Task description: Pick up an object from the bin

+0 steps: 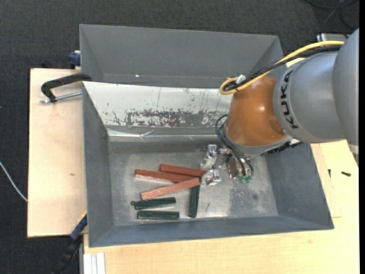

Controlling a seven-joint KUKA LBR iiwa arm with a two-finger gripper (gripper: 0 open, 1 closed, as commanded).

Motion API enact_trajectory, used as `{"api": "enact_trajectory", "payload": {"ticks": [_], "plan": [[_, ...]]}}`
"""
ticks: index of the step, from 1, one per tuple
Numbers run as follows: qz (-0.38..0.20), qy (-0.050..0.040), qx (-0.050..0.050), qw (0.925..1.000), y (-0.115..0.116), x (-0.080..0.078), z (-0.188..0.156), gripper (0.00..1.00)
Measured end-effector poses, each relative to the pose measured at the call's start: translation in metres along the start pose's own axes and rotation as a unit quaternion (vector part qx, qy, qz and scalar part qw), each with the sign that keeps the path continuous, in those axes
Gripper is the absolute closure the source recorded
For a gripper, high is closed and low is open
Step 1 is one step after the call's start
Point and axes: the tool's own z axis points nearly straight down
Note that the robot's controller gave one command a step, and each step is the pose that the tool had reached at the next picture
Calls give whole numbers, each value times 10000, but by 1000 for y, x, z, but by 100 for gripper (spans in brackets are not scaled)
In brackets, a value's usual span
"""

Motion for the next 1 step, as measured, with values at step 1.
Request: {"api": "enact_trajectory", "payload": {"ticks": [1], "plan": [[-249, -29, 0, 9997, 14, -3, -142, 100]]}}
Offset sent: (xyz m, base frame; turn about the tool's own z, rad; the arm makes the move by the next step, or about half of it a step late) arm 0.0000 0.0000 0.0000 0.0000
